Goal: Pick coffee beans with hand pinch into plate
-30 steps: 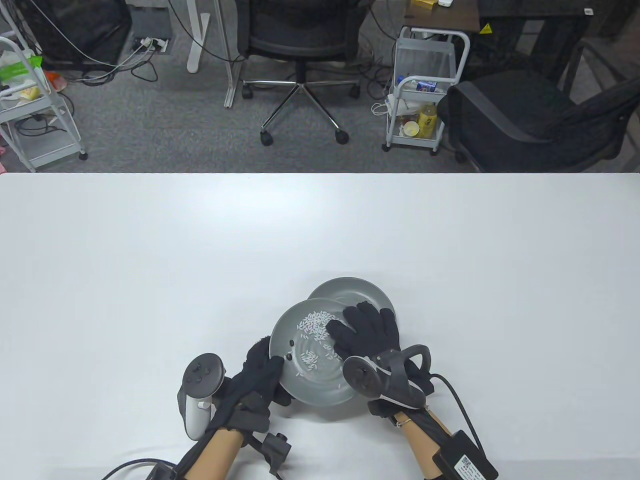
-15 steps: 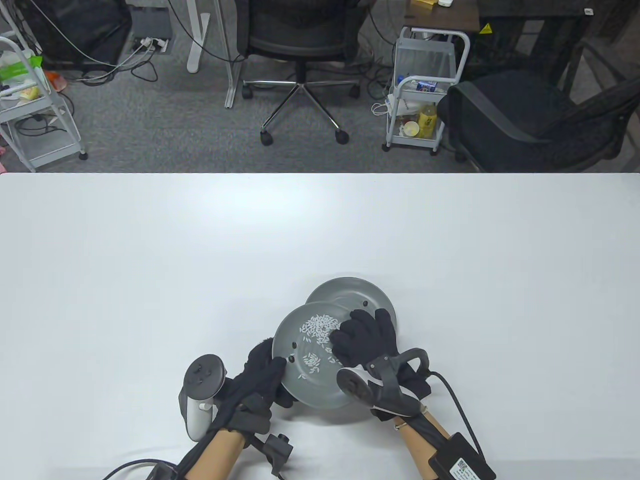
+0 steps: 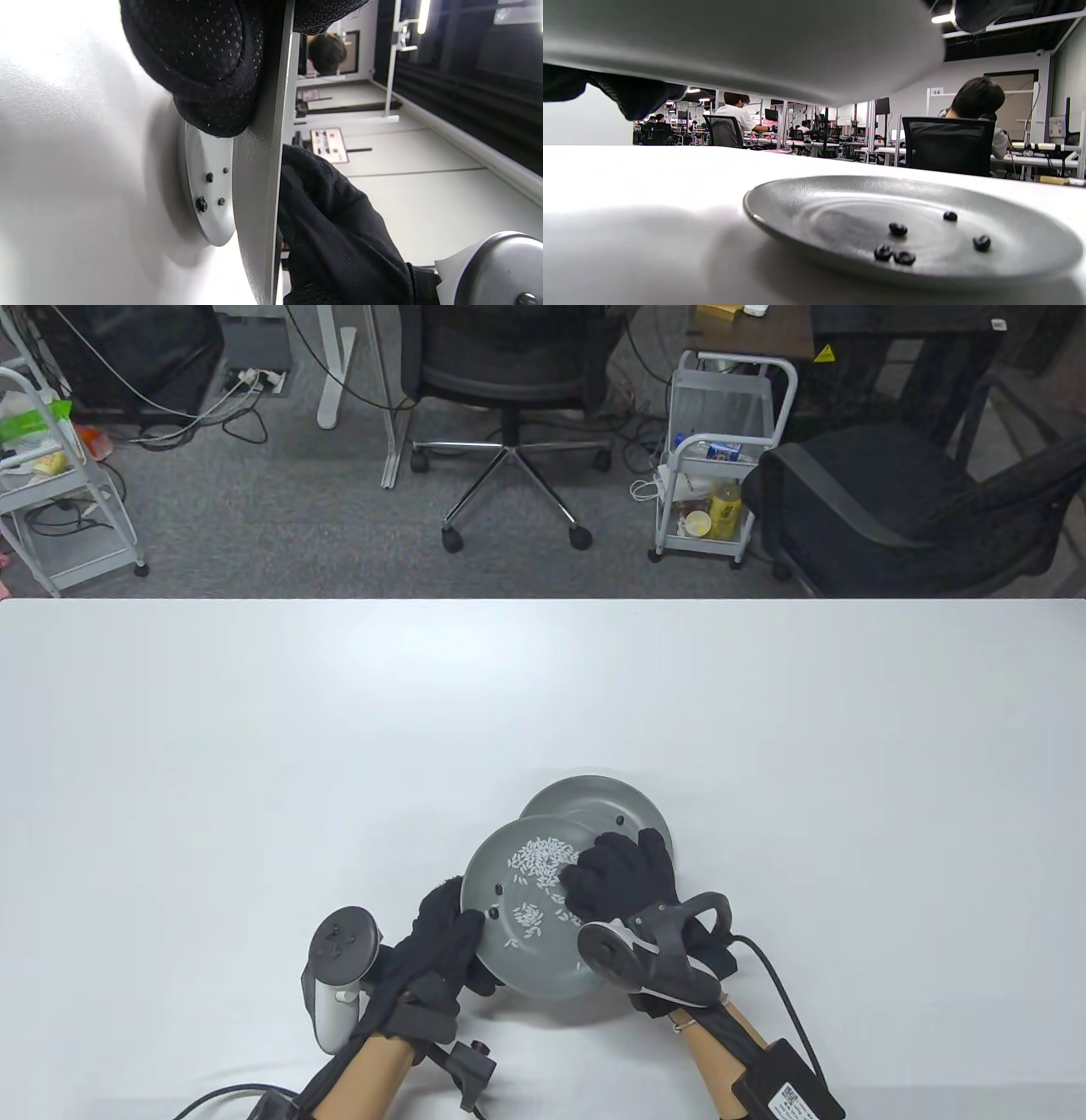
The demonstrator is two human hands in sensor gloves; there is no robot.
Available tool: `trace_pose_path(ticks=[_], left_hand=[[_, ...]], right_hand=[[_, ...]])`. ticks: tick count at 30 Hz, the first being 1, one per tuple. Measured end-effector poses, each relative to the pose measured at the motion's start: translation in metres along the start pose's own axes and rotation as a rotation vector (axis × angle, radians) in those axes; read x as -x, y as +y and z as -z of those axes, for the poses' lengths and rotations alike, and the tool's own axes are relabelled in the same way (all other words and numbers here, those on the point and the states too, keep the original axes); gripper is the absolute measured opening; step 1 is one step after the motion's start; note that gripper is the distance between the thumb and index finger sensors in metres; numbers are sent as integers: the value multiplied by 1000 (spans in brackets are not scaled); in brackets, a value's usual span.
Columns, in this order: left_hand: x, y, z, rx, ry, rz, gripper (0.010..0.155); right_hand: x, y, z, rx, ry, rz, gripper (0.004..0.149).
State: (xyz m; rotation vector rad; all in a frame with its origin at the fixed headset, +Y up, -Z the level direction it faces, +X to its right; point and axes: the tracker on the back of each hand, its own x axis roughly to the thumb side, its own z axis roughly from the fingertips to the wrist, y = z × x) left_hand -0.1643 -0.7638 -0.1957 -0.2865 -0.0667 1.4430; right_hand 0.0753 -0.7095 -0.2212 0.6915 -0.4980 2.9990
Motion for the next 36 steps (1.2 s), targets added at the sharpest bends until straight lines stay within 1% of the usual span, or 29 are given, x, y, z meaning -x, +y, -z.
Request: trace_pose_path(ticks=[3, 7, 10, 14, 15, 17, 19, 20, 22, 24, 27, 29, 32, 33, 34, 36], left_hand=[[0, 0, 0, 0, -6, -1, 58], [1, 0, 0, -9, 21, 5, 58], [1, 0, 0, -12, 23, 9, 57], [2, 4, -1, -36, 41, -11, 57], [3, 5, -1, -47, 51, -17, 58], [5, 8, -1, -64, 71, -20, 58], [7, 10, 0, -75, 90, -38, 58], [8, 11, 0, -78, 94, -45, 58], [9, 12, 0, -81, 99, -62, 58], [9, 12, 0, -80, 99, -63, 58], [9, 11, 0, -69, 100, -57, 58], [9, 10, 1, -63, 100, -54, 58], [10, 10, 1, -58, 99, -49, 58], [10, 9, 1, -56, 97, -48, 58], [10, 9, 1, -56, 96, -48, 58], [9, 9, 1, -52, 93, -46, 58]], right_hand=[[-2, 1, -1, 6, -11, -16, 31], [-3, 6, 0, -24, -26, -45, 34], [1, -1, 0, 17, -6, -13, 34], [19, -20, -1, 146, 88, 79, 34], [26, -23, -1, 167, 124, 110, 34], [39, -23, -3, 174, 194, 134, 33], [55, -12, -4, 113, 280, 100, 33], [58, -8, -5, 92, 294, 90, 33], [68, 15, -6, -51, 328, 42, 33], [69, 33, -5, -162, 329, -2, 33], [64, 46, -4, -241, 305, -55, 32], [61, 47, -4, -248, 293, -66, 33], [59, 36, -2, -198, 283, -84, 36], [58, 25, -2, -139, 281, -99, 37], [58, 20, -2, -110, 282, -95, 38], [51, 0, -2, -7, 258, -18, 40]])
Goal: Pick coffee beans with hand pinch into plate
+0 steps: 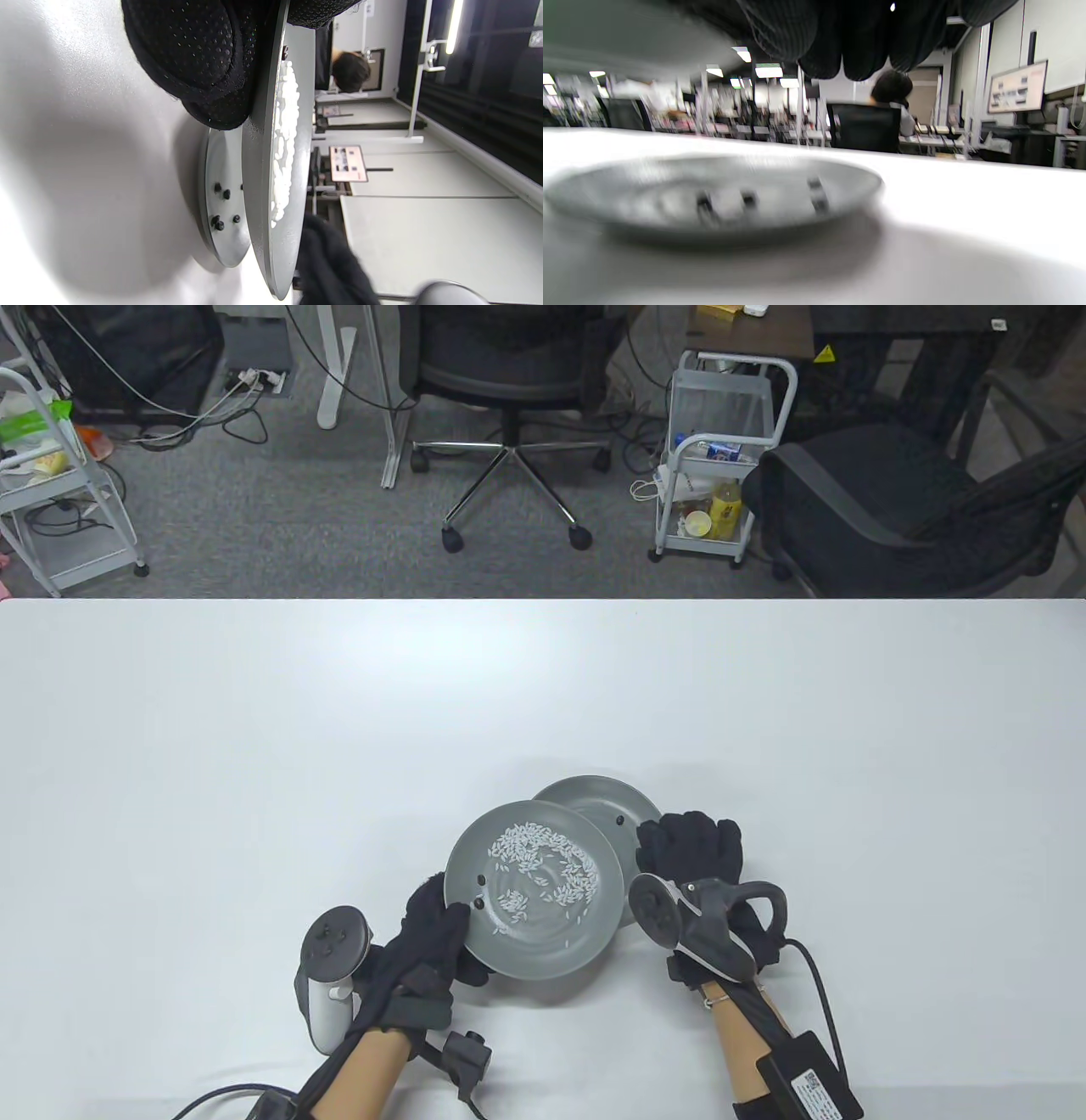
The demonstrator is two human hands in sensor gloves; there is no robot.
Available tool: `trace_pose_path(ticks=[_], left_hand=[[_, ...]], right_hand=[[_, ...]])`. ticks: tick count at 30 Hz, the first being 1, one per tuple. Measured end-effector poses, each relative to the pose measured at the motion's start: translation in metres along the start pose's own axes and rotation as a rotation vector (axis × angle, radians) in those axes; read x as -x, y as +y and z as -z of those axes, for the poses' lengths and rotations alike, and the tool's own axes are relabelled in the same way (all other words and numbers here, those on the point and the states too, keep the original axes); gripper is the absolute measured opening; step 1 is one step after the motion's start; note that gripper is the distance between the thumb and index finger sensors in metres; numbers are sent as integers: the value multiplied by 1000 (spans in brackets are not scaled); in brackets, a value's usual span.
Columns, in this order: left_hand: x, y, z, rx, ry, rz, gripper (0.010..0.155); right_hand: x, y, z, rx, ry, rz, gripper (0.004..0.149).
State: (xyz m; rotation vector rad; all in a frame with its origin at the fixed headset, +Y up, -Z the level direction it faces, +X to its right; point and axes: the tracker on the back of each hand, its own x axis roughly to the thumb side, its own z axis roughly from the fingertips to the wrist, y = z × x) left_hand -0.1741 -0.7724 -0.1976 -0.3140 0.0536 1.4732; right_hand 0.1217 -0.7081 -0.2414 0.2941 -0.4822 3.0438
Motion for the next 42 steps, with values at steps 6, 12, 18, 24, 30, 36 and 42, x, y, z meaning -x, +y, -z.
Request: trace_pose_path(ticks=[6, 12, 18, 24, 30, 36, 42], left_hand=[[0, -4, 0, 21, -3, 21, 58], [-1, -6, 0, 33, -15, 38, 58], [-1, -7, 0, 28, -7, 43, 58], [-2, -7, 0, 19, -9, 41, 57], [-4, -7, -1, 10, -14, 32, 57], [-3, -8, 0, 19, 0, 46, 57], [-5, -6, -1, 15, -20, 31, 58]], right_hand=[[-62, -19, -13, -68, -301, 181, 41], [-110, -6, -21, -218, -417, 36, 45], [-112, -5, -22, -195, -429, 66, 40], [-113, -5, -23, -107, -423, 104, 32], [-112, -5, -22, -96, -426, 117, 33], [-112, 0, -23, -136, -450, 103, 36], [-106, -4, -24, -63, -446, 90, 36]])
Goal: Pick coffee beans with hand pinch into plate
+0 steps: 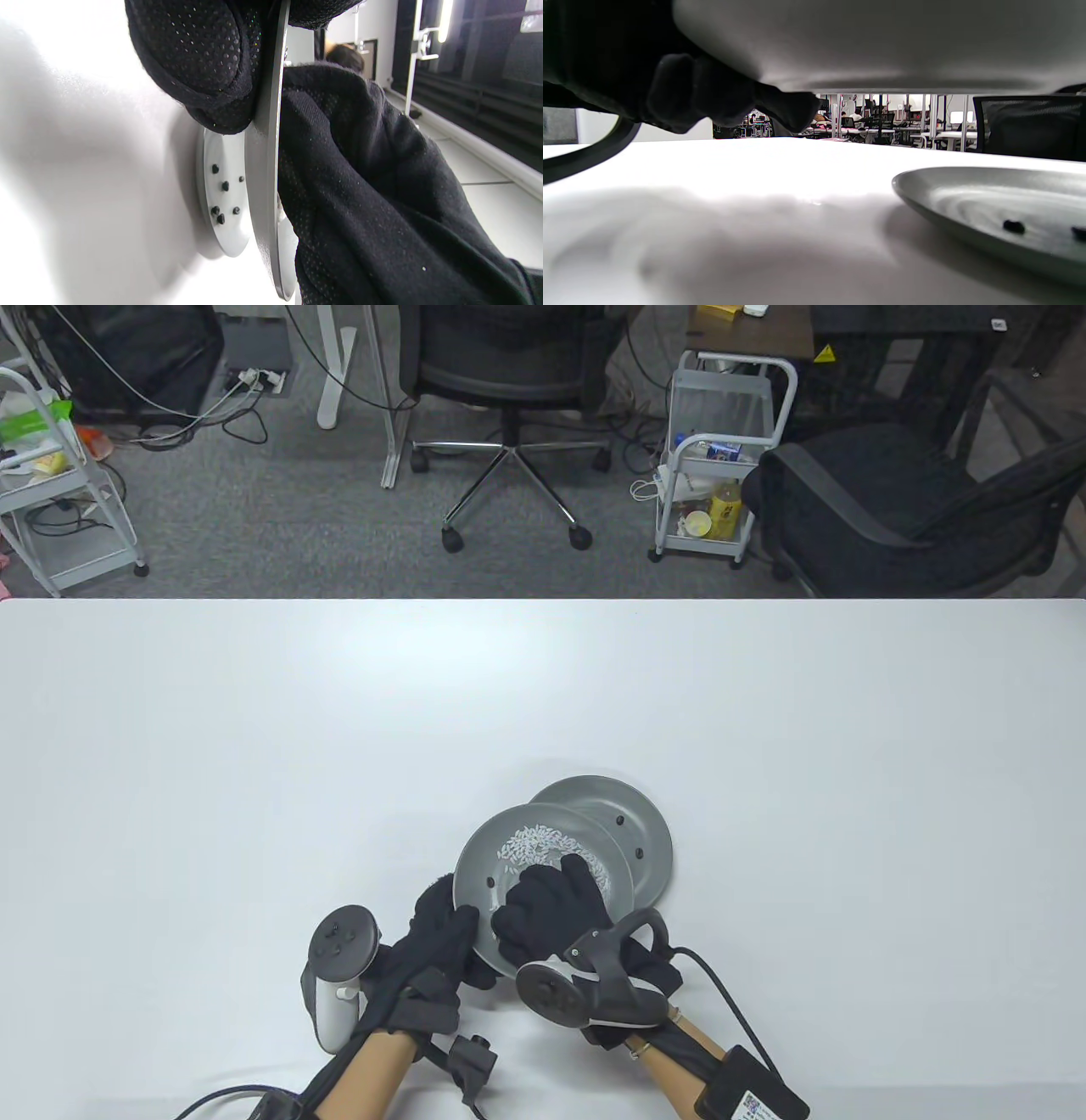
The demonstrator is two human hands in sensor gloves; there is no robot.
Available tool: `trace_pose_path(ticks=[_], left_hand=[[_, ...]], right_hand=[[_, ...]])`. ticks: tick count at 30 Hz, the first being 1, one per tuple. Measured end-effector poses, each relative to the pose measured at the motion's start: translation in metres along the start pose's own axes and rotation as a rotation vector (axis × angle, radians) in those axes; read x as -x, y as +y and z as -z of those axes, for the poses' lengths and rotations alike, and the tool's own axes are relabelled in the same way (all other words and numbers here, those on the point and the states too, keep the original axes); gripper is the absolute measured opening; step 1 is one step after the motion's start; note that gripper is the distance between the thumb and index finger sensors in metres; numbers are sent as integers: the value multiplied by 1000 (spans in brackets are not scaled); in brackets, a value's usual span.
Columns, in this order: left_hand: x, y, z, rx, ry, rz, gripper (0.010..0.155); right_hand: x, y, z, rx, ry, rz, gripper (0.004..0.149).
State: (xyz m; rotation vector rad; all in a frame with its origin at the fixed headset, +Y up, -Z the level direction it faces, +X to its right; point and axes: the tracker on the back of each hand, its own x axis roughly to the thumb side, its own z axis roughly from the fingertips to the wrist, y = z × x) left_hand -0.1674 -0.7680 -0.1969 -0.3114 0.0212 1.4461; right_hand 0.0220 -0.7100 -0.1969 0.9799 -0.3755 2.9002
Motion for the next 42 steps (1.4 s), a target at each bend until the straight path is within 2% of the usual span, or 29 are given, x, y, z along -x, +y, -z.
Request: trace_pose_path(ticks=[3, 8, 12, 15, 22, 26, 29, 33, 34, 36, 39, 42], left_hand=[[1, 1, 0, -4, 6, -6, 58], [0, 0, 0, 2, 5, -2, 58], [1, 0, 0, 6, 3, 2, 58], [0, 1, 0, -3, -1, -2, 58], [-2, 1, -2, -11, 25, -65, 59], [-2, 1, -3, -13, 26, -36, 59], [-2, 0, -2, -4, 23, -26, 59], [-1, 5, -2, -17, 22, -71, 58], [0, 6, -2, -26, 30, -70, 58], [2, 6, -2, -31, 41, -66, 58], [4, 6, -1, -27, 55, -76, 58], [4, 7, -1, -33, 60, -83, 58]], right_hand=[[3, -2, -2, 35, 3, -6, 34], [10, -7, -3, 21, 20, 16, 36], [11, -8, -4, -43, -4, 83, 40], [7, -6, -4, -101, -16, 22, 38], [-1, -10, -6, 10, -55, -24, 32], [2, -4, -6, -2, -49, -37, 33], [7, -6, -6, -21, -28, 36, 33], [28, -30, -7, 157, 82, 31, 33], [42, -39, -10, 216, 149, 41, 33], [61, -44, -14, 239, 239, 33, 33], [97, -28, -23, 153, 411, -11, 33], [117, 4, -28, -5, 476, -38, 32]])
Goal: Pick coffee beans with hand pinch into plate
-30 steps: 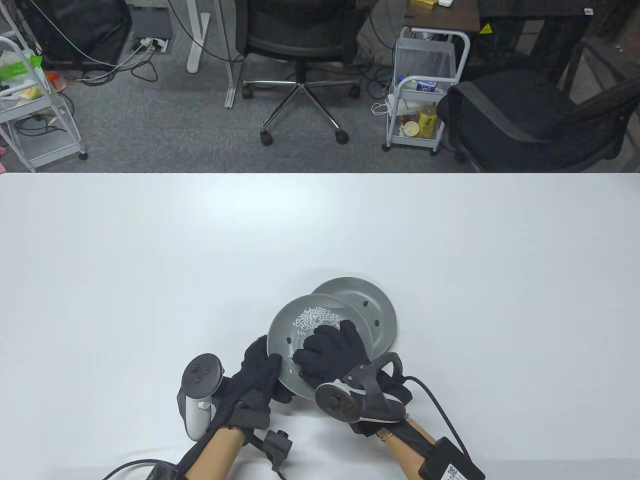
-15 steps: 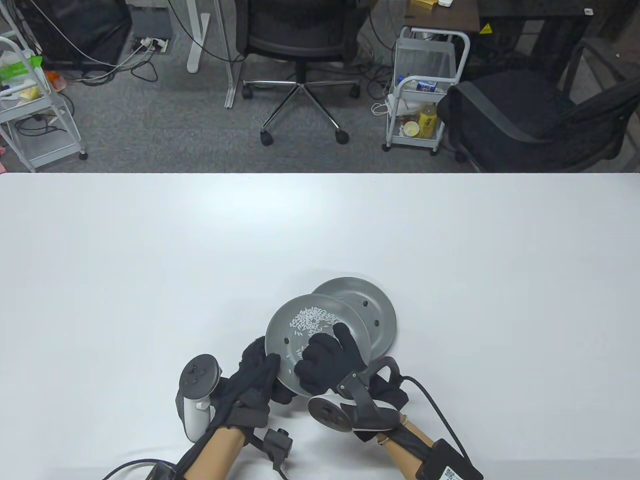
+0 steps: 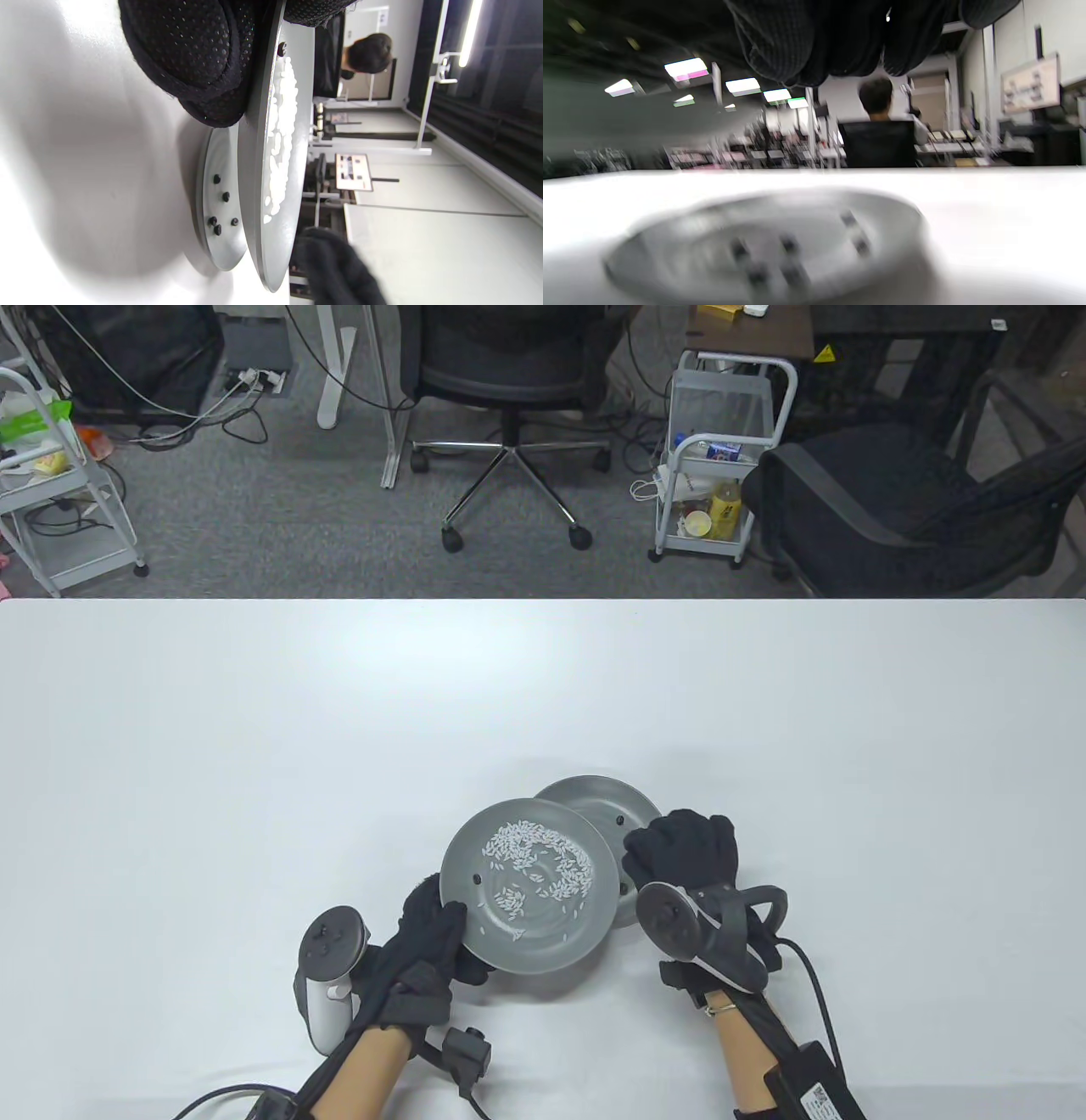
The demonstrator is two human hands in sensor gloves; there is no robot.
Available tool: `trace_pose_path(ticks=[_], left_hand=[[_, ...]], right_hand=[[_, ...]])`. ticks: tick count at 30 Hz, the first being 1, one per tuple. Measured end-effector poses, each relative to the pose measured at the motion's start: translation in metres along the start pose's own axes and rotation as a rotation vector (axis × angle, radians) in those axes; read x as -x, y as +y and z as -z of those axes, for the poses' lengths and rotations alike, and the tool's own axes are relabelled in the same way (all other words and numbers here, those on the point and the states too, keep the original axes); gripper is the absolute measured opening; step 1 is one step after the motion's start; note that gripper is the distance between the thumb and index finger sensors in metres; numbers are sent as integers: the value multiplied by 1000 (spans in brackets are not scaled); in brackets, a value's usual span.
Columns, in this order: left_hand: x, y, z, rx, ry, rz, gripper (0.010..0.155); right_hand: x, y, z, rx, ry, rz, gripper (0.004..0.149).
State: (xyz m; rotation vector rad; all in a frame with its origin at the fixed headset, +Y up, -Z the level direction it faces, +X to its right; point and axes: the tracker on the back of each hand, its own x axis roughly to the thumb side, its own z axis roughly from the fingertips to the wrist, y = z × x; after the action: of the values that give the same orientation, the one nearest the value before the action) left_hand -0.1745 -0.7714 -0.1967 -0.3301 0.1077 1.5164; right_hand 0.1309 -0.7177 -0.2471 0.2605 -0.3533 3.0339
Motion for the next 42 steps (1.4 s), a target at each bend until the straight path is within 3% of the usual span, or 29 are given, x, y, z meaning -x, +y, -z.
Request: trace_pose_path(ticks=[5, 10, 14, 18, 24, 33, 42], left_hand=[[0, 0, 0, -1, 8, -11, 58], [0, -2, 0, 14, 11, 5, 58], [-1, -3, -1, 24, 1, 15, 58], [-1, -3, 0, 34, -3, 23, 58], [-1, -7, 0, 54, -16, 51, 58], [-2, -12, 0, 84, -30, 92, 57], [-2, -12, 0, 77, -30, 89, 58]], right_hand=[[3, 28, 6, -114, 39, 16, 32], [0, 18, 4, -53, 26, 33, 34], [-5, -1, 1, 19, 0, 150, 38], [-31, -17, -6, 31, -130, 229, 39], [-91, -18, -16, -61, -361, 76, 46], [-114, -3, -14, -187, -369, -15, 46], [-121, -8, -21, 38, -390, -81, 31]])
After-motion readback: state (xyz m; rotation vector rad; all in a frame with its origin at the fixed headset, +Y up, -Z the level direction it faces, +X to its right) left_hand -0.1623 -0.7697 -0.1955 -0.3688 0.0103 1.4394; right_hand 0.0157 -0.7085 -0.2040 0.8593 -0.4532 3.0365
